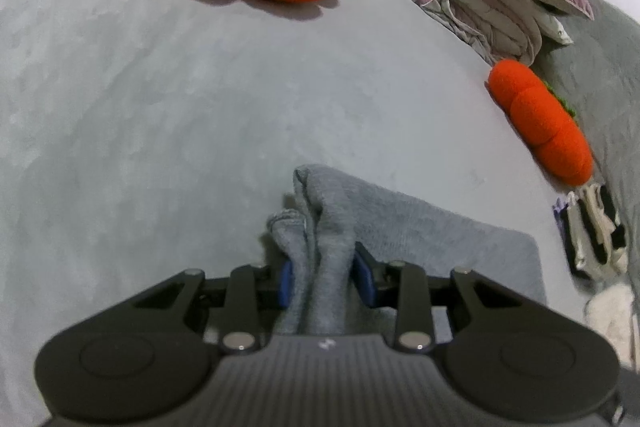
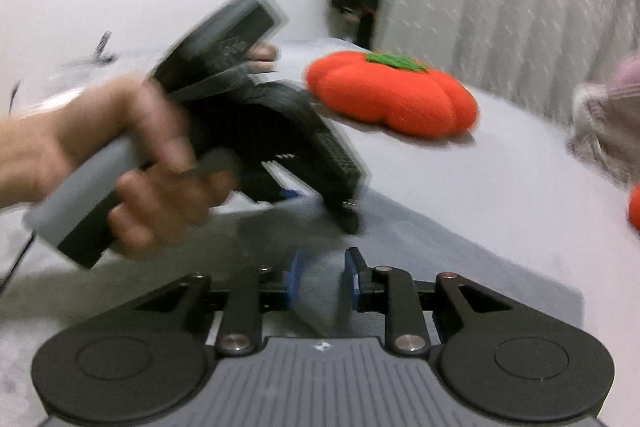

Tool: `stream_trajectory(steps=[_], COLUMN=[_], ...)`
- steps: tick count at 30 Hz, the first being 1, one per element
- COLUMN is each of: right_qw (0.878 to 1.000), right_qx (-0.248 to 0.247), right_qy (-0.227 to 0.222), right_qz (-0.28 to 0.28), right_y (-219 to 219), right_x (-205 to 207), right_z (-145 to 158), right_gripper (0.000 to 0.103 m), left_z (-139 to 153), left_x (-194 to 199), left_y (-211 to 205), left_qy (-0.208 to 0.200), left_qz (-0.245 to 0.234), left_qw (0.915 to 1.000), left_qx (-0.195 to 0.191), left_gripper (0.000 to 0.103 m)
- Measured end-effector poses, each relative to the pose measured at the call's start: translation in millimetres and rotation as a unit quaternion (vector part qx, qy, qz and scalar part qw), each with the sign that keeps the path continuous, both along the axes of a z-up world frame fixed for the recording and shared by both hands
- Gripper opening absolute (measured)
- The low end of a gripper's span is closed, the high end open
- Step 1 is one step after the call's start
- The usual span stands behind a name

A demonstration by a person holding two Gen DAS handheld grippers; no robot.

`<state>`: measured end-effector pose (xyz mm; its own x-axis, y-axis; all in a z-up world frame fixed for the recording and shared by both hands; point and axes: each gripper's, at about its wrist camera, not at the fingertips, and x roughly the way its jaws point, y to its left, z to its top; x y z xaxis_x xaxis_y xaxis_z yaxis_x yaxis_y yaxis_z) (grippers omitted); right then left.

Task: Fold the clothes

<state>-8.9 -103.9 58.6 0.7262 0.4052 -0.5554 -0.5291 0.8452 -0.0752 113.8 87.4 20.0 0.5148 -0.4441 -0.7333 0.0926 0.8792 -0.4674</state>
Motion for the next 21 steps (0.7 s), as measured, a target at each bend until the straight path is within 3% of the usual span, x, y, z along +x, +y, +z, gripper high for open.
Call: stream_trajectory(steps=[4, 10, 17, 21], right_qw=[0.998, 0.991, 0.989, 0.987], right_qx=[0.001, -0.004, -0.001, 0.002], right_qy=[0.033, 0.069, 0.085, 0.099], right_qz=[-0.047, -0.111, -0.119, -0.128], right_y=[-46.1, -105.4, -107.6, -109.1], right_x=[15.5, 27.2, 21.5, 23.5], right_z=[-0.1, -6.5, -6.2, -9.1], right_gripper=[0.013, 0.012, 0.011, 0.009], left_z=[3.0, 5.7, 8.2, 8.5], left_x=[-4.0, -6.2, -9.5, -8.9], left_y=[-7.1, -10.5, -16.5, -13.4], left_qy=[-0.014, -0.024, -0.033, -0.025], left_qz=[-0.007, -0.01, -0.012, -0.007], left_qw=[0.9996, 0.999, 0.998, 0.9988], left_qx=[0.023, 0.035, 0.053, 0.043], left_gripper=[0.03, 0.031, 0.031, 0.032])
